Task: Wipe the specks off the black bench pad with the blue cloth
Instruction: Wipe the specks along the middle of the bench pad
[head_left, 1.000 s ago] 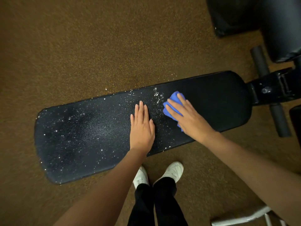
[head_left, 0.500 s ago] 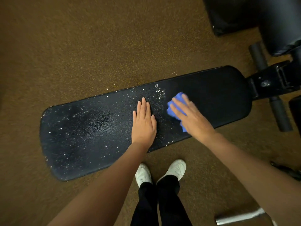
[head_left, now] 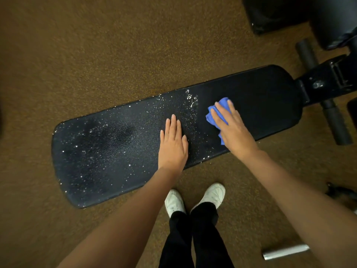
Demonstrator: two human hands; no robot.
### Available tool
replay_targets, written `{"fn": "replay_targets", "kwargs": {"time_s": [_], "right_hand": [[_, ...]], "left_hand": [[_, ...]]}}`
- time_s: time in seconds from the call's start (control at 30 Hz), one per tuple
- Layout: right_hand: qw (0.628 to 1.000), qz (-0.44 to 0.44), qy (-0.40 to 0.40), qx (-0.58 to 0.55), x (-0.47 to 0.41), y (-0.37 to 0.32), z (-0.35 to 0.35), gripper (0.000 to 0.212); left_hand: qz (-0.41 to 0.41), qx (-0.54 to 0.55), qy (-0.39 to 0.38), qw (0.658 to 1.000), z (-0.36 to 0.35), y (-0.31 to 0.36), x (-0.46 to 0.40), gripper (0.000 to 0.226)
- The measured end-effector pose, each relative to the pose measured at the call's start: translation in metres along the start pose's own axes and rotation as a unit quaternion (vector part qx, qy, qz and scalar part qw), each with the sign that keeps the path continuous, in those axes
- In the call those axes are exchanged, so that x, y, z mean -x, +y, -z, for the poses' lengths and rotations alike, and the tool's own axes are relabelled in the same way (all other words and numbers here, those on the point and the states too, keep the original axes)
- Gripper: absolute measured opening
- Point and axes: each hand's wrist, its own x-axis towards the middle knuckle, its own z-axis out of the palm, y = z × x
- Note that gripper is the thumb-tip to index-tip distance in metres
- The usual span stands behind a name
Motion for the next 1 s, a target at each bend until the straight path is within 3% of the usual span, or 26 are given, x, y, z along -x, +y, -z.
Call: {"fn": "replay_targets", "kwargs": {"time_s": [0.1,0.23,0.3,0.43,0.5,0.67,0.73,0.9,1.0], "right_hand": [[0.997,-0.077,0.012,-0.012,0.008,-0.028,-0.013,0.086],[0.993,0.107,-0.042,0.027,0.036,-0.011,-0.011,0.098],[0.989,0.135,-0.055,0.026,0.036,0.009,-0.003,0.094],[0.998,-0.060,-0.004,0.001,0.018,0.007,0.001,0.084],[0.996,-0.083,0.017,0.004,0.022,-0.012,-0.009,0.086],[0.996,0.080,-0.035,0.026,0.060,-0.014,-0.018,0.097],[0.992,0.116,-0.044,0.033,0.059,0.002,-0.011,0.097],[0.996,-0.087,0.006,0.001,0.039,-0.023,-0.013,0.090],[0.999,-0.054,-0.001,0.002,0.054,-0.051,-0.030,0.092]], "left_hand": [[0.006,0.009,0.012,1.000,-0.003,-0.001,0.003,0.051],[0.010,0.026,0.014,0.999,-0.006,0.003,0.007,0.062],[0.008,0.016,0.008,1.000,-0.006,0.003,0.012,0.059],[0.011,-0.007,-0.002,1.000,-0.007,0.004,0.017,0.052],[0.014,-0.011,0.002,1.000,-0.010,0.004,0.016,0.053],[0.016,-0.014,0.015,1.000,-0.013,0.006,0.016,0.070],[0.022,-0.022,0.010,0.999,-0.015,0.007,0.016,0.062],[0.033,-0.025,0.017,0.999,-0.017,0.007,0.016,0.054],[0.033,-0.023,0.029,0.999,-0.019,0.008,0.015,0.066]]}}
